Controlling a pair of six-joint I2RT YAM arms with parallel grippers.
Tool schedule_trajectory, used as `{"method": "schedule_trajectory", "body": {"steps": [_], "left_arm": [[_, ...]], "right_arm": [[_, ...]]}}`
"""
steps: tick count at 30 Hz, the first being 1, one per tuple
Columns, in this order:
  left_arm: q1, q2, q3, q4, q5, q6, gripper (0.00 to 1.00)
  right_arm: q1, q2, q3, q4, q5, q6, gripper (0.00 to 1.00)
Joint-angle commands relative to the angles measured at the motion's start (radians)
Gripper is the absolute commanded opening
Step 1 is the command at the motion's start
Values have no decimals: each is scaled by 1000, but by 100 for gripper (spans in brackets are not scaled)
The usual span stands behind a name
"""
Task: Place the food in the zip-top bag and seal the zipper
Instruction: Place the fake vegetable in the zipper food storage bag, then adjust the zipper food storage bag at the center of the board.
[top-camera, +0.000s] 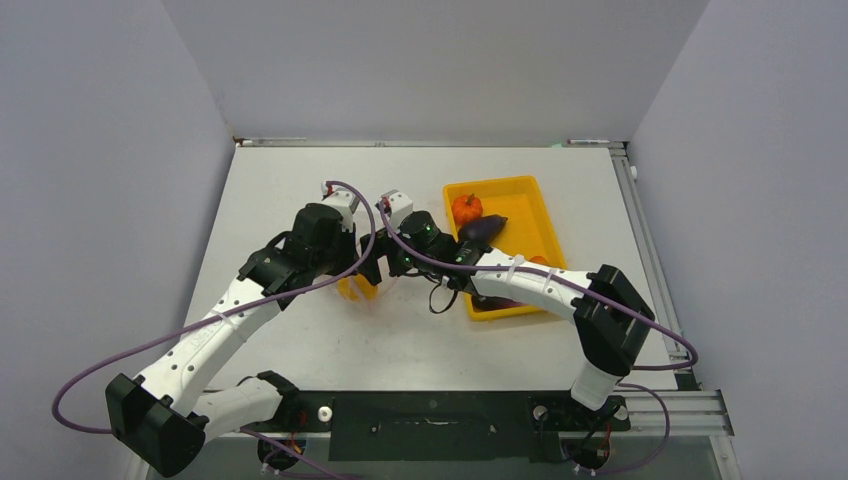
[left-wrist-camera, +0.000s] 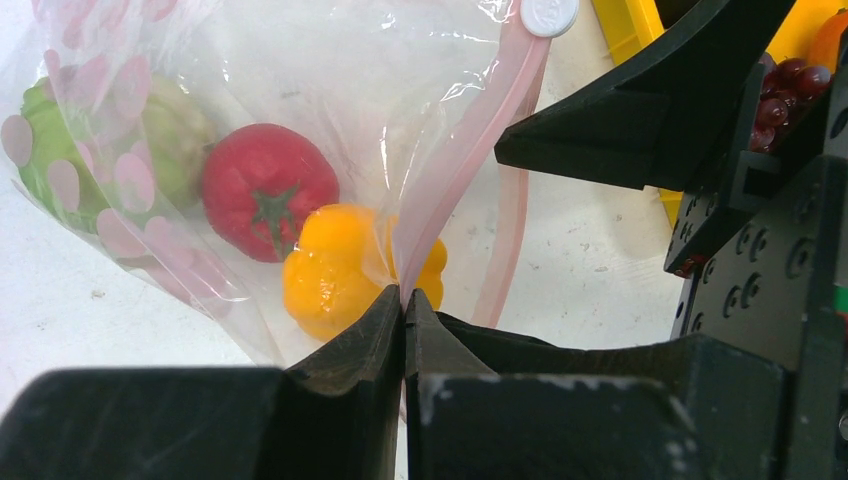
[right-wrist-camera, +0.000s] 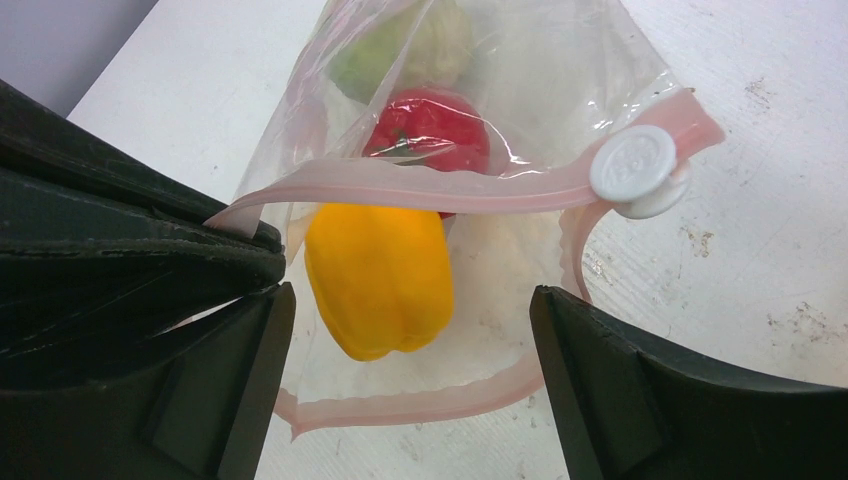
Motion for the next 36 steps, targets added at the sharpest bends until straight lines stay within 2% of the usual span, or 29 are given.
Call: {"method": "schedule_trajectory", "body": {"steps": [1,17,36], "left_arm": [[-3,-15,26,27,18,-4,0],[-3,-12,27,25,12,-4,0],[-3,-8,26,25,11,-5,0]], "right_arm": [[5,-34,36,73,29,-2,91],[5,-171,-19,-47,125,-66,91],[-51,-399,-142,-284,435,-104,91]]}}
